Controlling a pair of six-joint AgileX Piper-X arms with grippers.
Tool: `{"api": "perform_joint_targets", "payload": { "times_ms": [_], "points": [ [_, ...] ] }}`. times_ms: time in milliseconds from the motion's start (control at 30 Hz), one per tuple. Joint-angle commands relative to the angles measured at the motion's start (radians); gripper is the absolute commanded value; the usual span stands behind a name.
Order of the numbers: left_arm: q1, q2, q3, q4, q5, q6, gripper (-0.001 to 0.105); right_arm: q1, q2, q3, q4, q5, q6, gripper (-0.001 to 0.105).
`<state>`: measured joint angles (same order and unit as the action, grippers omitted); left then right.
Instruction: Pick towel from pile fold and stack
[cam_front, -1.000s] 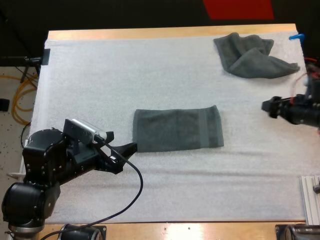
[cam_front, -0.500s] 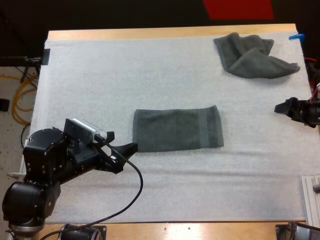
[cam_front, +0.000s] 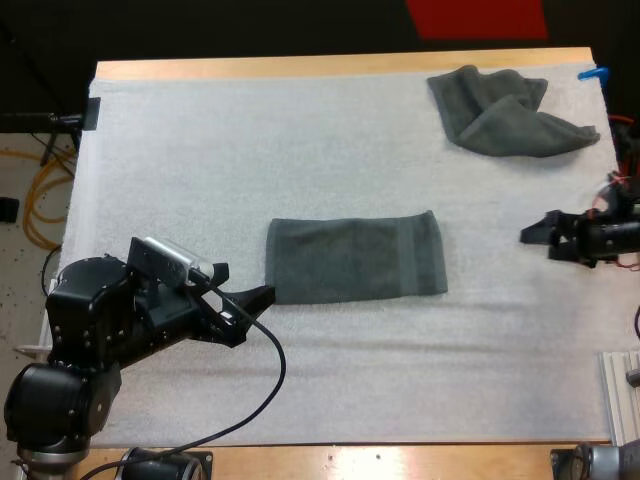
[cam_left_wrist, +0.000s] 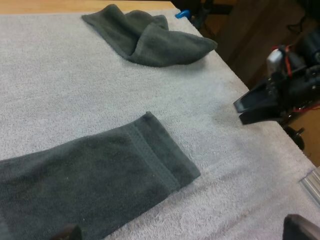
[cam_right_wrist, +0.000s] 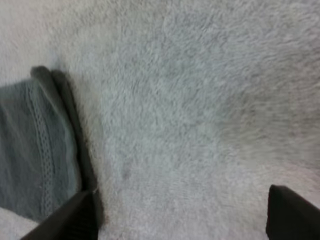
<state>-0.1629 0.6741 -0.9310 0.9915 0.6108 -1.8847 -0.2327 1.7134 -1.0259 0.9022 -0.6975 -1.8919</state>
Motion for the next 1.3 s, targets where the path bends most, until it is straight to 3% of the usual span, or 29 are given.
{"api": "perform_joint_targets", "payload": {
  "times_ms": [0,833,1267],
  "points": [
    [0.000,-0.002,-0.005,0.003,0.007,-0.003,0.075,0.028,0.009,-0.007,-0.006,-0.007,-0.016,0.067],
    [0.000,-0.002,-0.005,0.003,0.015,-0.003,0.075,0.469,0.123,-0.007,-0.269,0.011,0.294,0.067],
    [0.000,-0.002,-0.005,0.006,0.036,-0.003,0.075,0.553,0.182,-0.007,-0.295,0.046,0.403,0.065]
  ]
}}
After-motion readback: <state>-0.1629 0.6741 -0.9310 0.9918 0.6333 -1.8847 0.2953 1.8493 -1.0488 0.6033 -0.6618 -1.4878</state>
